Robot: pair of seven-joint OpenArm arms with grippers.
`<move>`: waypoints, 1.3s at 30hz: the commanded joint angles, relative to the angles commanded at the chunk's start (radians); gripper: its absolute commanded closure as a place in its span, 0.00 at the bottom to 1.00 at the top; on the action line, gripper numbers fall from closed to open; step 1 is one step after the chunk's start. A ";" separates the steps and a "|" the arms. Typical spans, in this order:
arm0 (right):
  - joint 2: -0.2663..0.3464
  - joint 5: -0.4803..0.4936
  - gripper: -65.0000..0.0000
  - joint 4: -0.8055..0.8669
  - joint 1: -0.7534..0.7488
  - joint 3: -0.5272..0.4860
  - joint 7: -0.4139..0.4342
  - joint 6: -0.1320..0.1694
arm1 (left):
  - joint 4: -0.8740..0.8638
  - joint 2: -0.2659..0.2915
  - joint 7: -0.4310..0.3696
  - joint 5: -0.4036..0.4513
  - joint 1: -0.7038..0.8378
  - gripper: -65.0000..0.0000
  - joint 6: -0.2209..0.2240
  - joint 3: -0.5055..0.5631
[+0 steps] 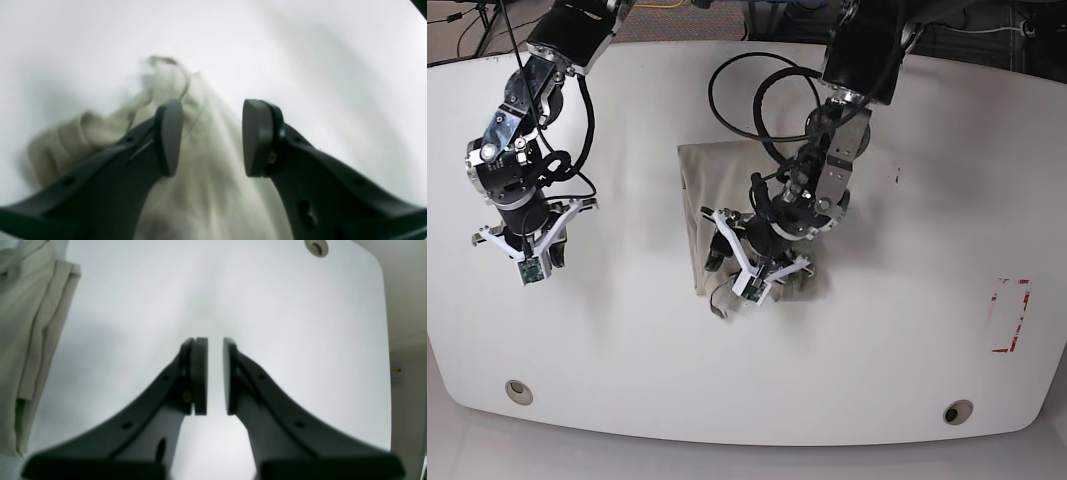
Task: Layout the t-shirt on the table in an organized manner, then fold the t-shirt properly
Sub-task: 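Grasp the folded shirt with the left gripper and carry it to the table edge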
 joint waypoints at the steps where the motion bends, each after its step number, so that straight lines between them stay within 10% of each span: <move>1: 0.003 0.002 0.89 -0.002 0.000 0.011 0.000 0.000 | -0.034 0.000 -0.029 0.008 0.002 0.59 0.029 0.008; 5: 0.002 0.002 0.89 -0.002 -0.002 0.021 0.000 0.000 | -0.161 0.000 -0.089 0.009 -0.002 0.59 0.060 0.044; 13: -0.005 0.002 0.89 -0.002 -0.002 0.020 0.000 0.000 | -0.327 -0.006 -0.094 0.006 -0.003 0.59 -0.046 0.066; 39: -0.006 0.002 0.89 -0.002 -0.003 0.015 -0.002 0.000 | -0.163 -0.604 0.161 0.009 0.034 0.59 -0.566 -0.172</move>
